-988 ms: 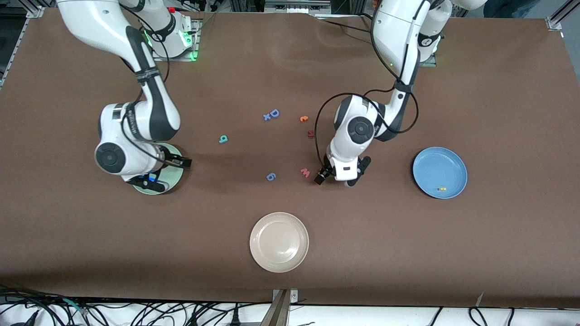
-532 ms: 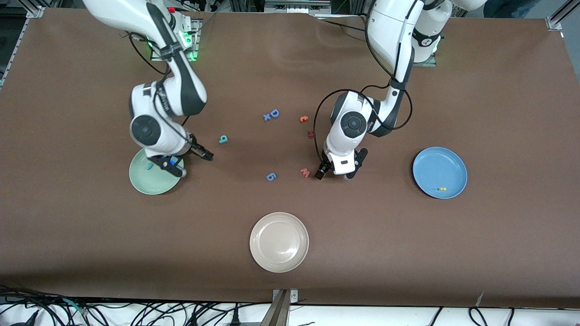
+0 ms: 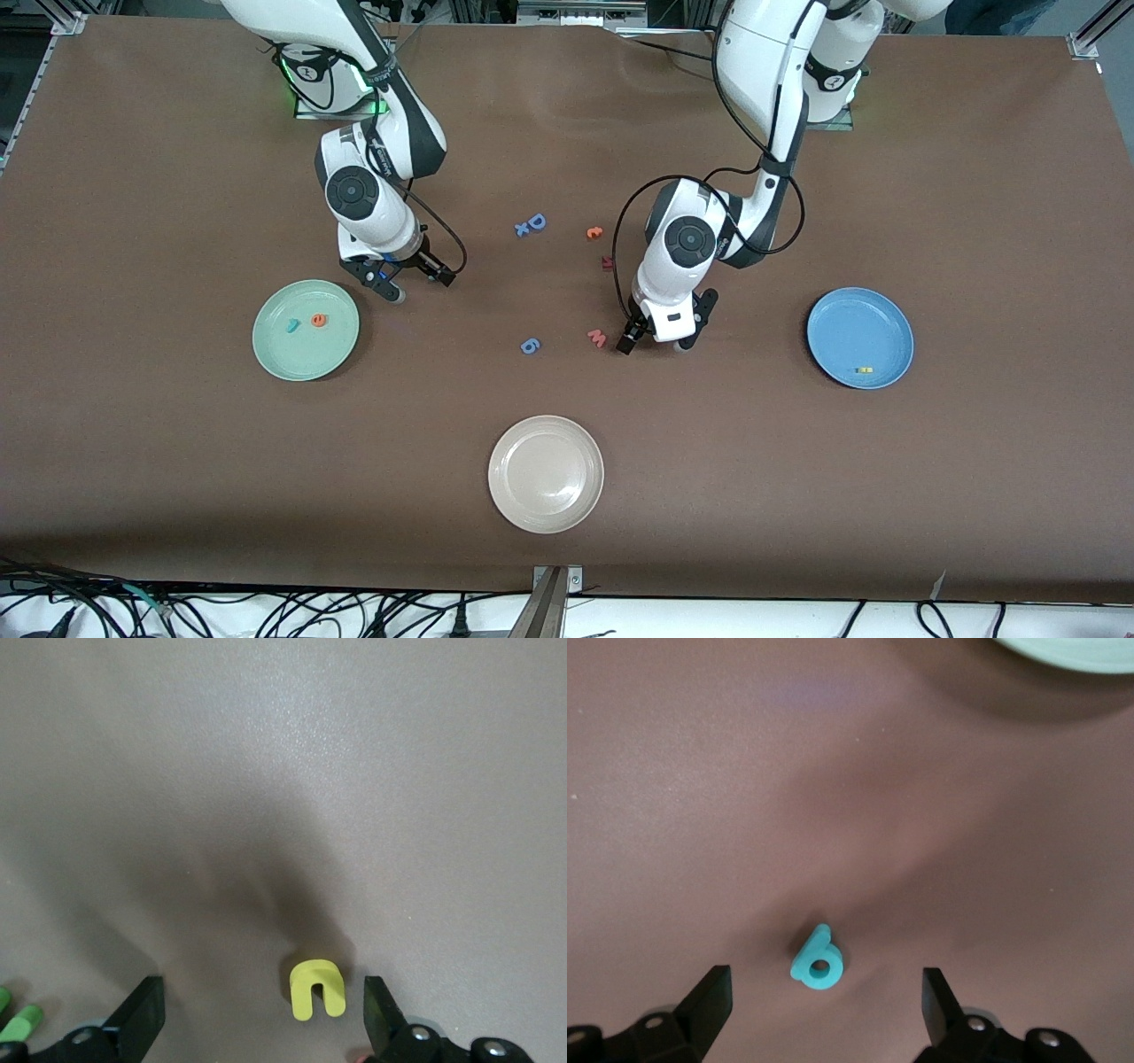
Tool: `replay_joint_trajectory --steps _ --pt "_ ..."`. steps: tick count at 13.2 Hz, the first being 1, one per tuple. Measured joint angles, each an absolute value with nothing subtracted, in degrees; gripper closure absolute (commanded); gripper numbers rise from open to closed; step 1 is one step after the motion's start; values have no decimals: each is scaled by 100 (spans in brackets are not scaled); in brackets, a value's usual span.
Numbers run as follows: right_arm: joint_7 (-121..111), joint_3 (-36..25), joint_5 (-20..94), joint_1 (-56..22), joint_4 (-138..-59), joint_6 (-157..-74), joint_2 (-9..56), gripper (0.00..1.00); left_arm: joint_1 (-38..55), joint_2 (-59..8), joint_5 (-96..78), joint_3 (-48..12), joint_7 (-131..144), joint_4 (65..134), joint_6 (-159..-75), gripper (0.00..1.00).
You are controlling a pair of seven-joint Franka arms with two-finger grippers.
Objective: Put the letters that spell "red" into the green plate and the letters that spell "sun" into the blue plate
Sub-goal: 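Grasp the teal b with the right gripper while the left gripper grasps the yellow u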
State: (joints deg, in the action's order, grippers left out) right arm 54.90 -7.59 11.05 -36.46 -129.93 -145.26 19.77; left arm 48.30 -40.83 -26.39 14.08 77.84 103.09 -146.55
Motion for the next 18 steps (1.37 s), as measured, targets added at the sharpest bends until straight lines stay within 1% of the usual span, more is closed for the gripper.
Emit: replay_joint_trajectory --steps 3,5,7,8,9,11,12,15,16,17,18 --pt "5493 -764 1105 -3645 -13220 -15022 2029 8 4837 -4122 -2637 1409 7799 10297 -14691 5" --pt "5495 -761 1105 -3646 -13273 -15082 2071 9 4846 -4122 -2625 1417 7802 10290 -14691 9" --pt "5499 -748 1105 -3648 -13276 -15084 2093 12 4854 -4136 -2494 1417 7817 10236 -14695 17" --pt "5500 -733 1105 -3665 -13277 -15084 2123 12 4854 -4156 -2448 1417 7825 10197 -14696 18" --pt "5503 -723 1105 -3713 -13278 -15088 2169 13 4855 -4171 -2406 1418 7826 10169 -14696 18" --pt "5545 -710 1105 -3804 -13278 -15135 2235 20 4860 -4177 -2260 1417 7832 10153 -14695 19" --pt "5565 -708 1105 -3828 -13278 -15151 2250 28 4863 -4180 -2227 1418 7833 10149 -14695 21" --pt "5609 -708 1105 -3844 -13264 -15197 2247 61 4872 -4201 -2058 1417 7834 10106 -14635 25" --pt "5614 -708 1105 -3844 -13255 -15200 2236 74 4874 -4235 -2009 1417 7838 10043 -14561 25" --pt "5618 -711 1105 -3844 -13255 -15196 2208 85 4874 -4273 -1998 1419 7838 9988 -14511 26" --pt "5618 -710 1105 -3845 -13249 -15202 2192 89 4874 -4313 -1998 1419 7838 9947 -14506 28"
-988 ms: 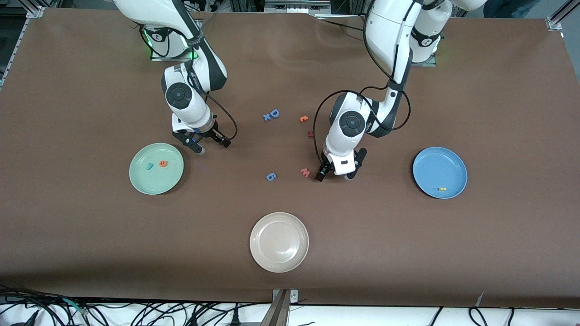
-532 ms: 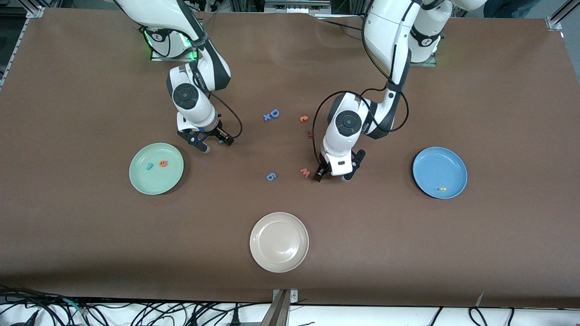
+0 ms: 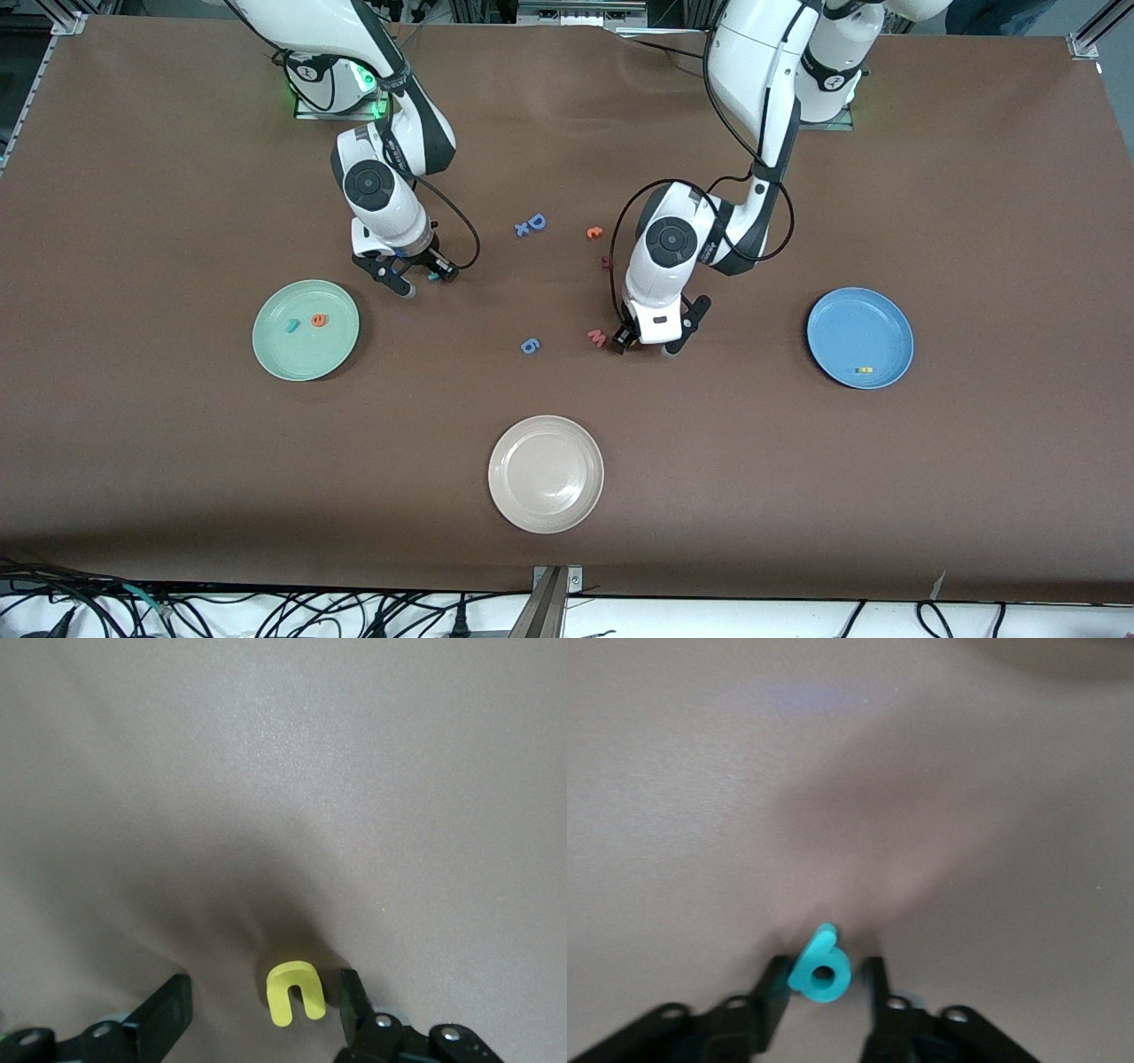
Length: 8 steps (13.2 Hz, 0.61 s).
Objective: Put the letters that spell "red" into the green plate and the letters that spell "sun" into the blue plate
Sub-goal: 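Grasp the teal b with the right gripper while the left gripper grasps the yellow u, then drop the b onto the green plate while the left gripper carries the u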
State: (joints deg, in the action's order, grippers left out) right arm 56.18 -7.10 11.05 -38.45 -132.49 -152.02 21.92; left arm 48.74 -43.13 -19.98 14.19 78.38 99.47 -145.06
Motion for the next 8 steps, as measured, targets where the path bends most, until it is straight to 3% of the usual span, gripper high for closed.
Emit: replay_joint_trajectory --steps 8 --pt "5508 -883 1104 -3846 -13154 -15154 2163 90 4872 -4350 -1991 1446 7838 9800 -14372 46"
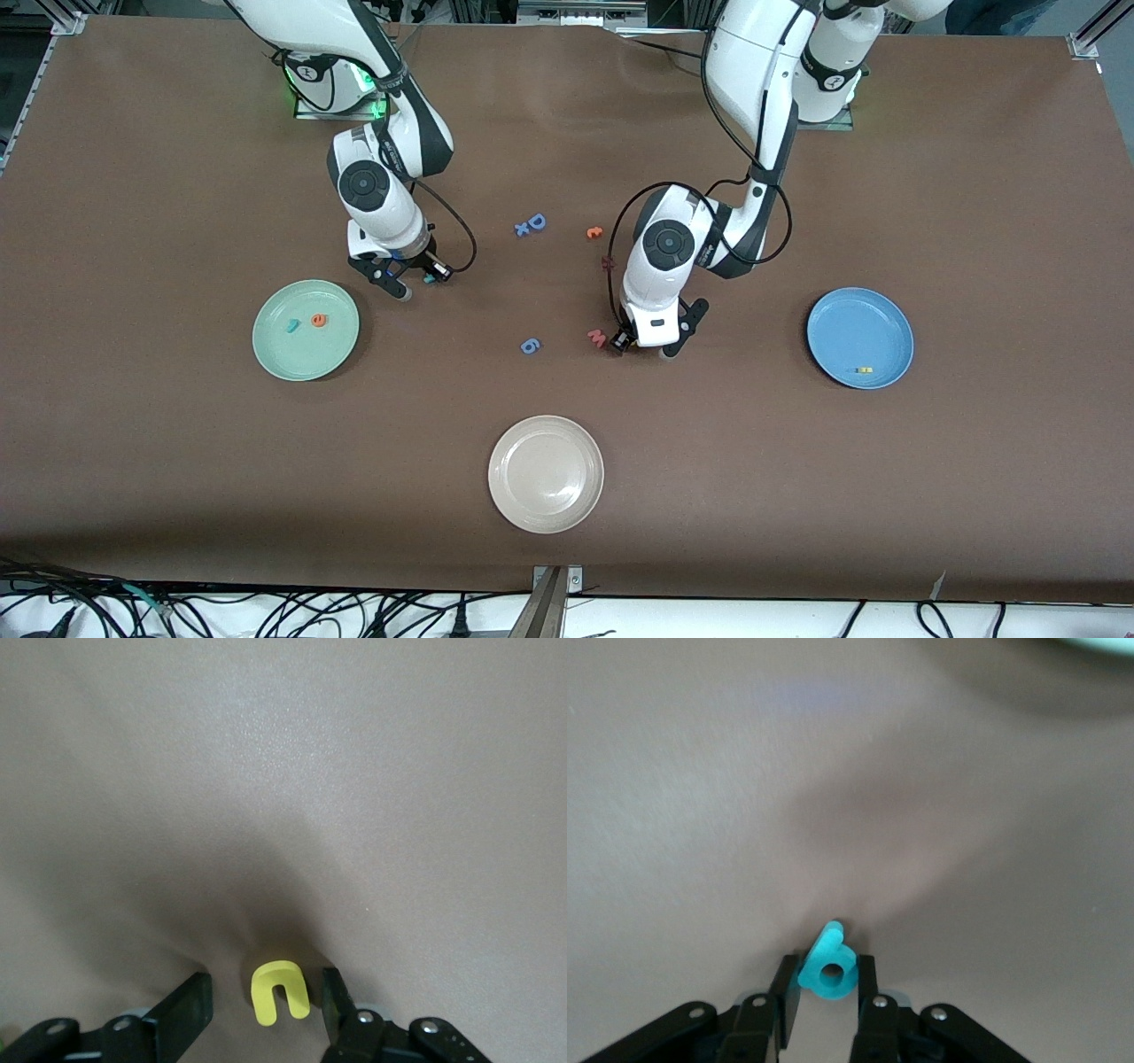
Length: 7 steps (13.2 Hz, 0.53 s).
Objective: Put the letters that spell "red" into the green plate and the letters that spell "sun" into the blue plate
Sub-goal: 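Drop the b onto the green plate while the left gripper carries the u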
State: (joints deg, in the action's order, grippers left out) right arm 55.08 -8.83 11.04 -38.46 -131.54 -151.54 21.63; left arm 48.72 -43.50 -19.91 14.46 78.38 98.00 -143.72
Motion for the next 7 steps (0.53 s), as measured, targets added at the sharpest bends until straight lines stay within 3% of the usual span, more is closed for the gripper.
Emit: replay_joint_trajectory --steps 5,7 --pt "4181 -1840 1102 -3844 -12260 -13207 1893 90 4853 -4398 -1985 1483 7838 9579 -14030 51" --pt "3275 -2361 1103 -3807 -12020 -12901 1879 90 4852 -4401 -1981 1489 7838 9566 -13982 54"
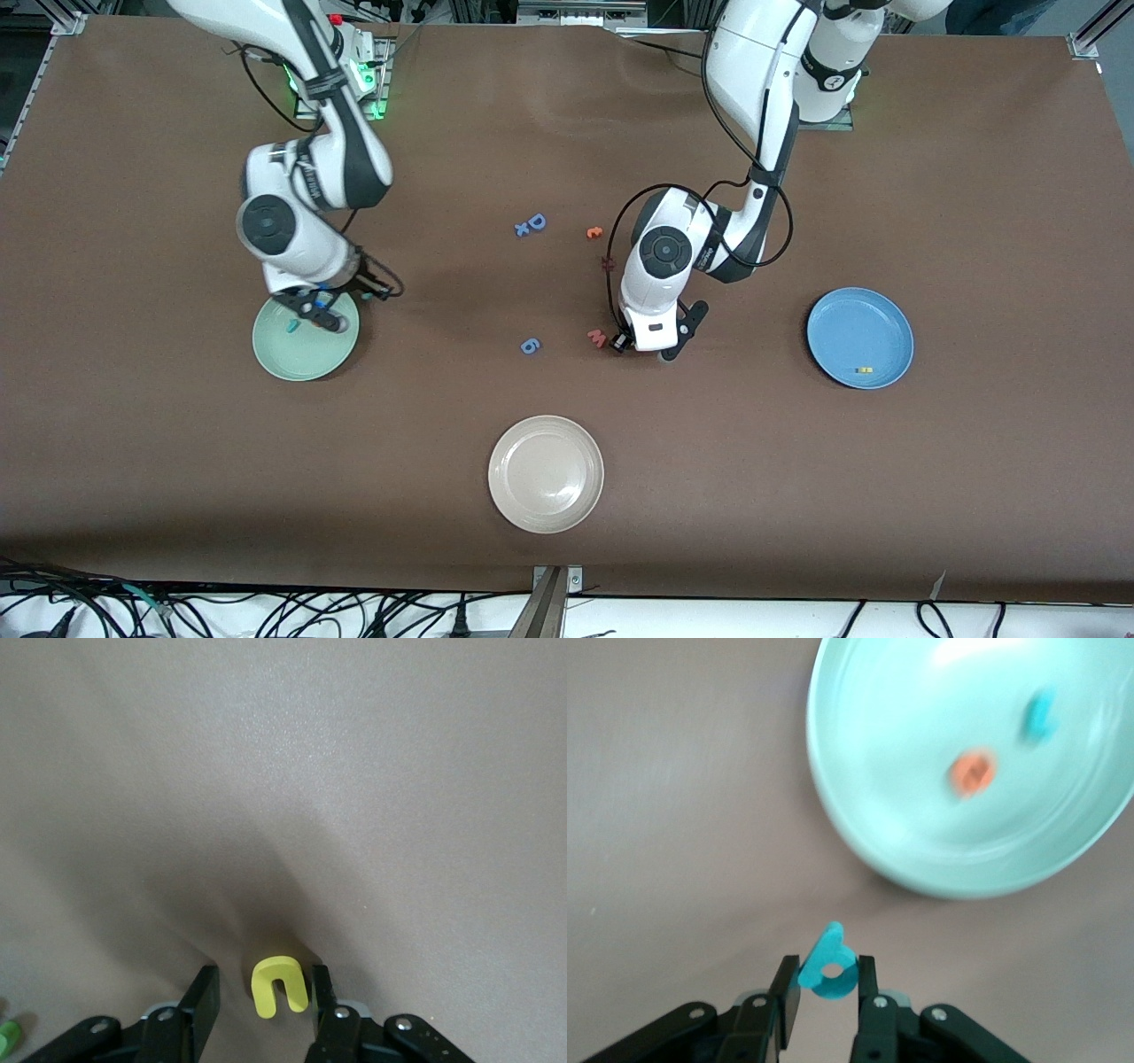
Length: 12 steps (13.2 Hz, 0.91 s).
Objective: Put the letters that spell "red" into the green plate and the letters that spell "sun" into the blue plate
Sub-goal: 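Drop the b onto the green plate while the left gripper carries the u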
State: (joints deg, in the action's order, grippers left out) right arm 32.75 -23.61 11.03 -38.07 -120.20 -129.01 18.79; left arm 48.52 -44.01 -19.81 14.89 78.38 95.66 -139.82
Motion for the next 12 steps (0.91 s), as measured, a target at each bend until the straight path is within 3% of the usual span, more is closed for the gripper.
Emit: replay_joint_trajectory --steps 5,9,10,11,12 --pt "2381 -2551 1103 -3378 -11730 -12988 2233 89 4853 -4405 -1976 1497 7837 9543 -13907 68" --pt "2135 -2548 1103 -3229 -11423 -13579 2889 89 4853 -4413 -1976 1506 7837 9508 -13914 74" --pt "2112 -2547 1103 -3206 -11386 -13733 3019 85 4846 -4420 -1976 1507 7837 9495 -13899 76" --pt "2069 -2546 1103 -3178 -11357 -13833 3118 51 4826 -4428 -1976 1505 7813 9464 -13868 76" --pt "2037 -2546 1103 -3157 -11323 -13875 3177 8 4773 -4467 -1976 1511 7748 9382 -13788 76"
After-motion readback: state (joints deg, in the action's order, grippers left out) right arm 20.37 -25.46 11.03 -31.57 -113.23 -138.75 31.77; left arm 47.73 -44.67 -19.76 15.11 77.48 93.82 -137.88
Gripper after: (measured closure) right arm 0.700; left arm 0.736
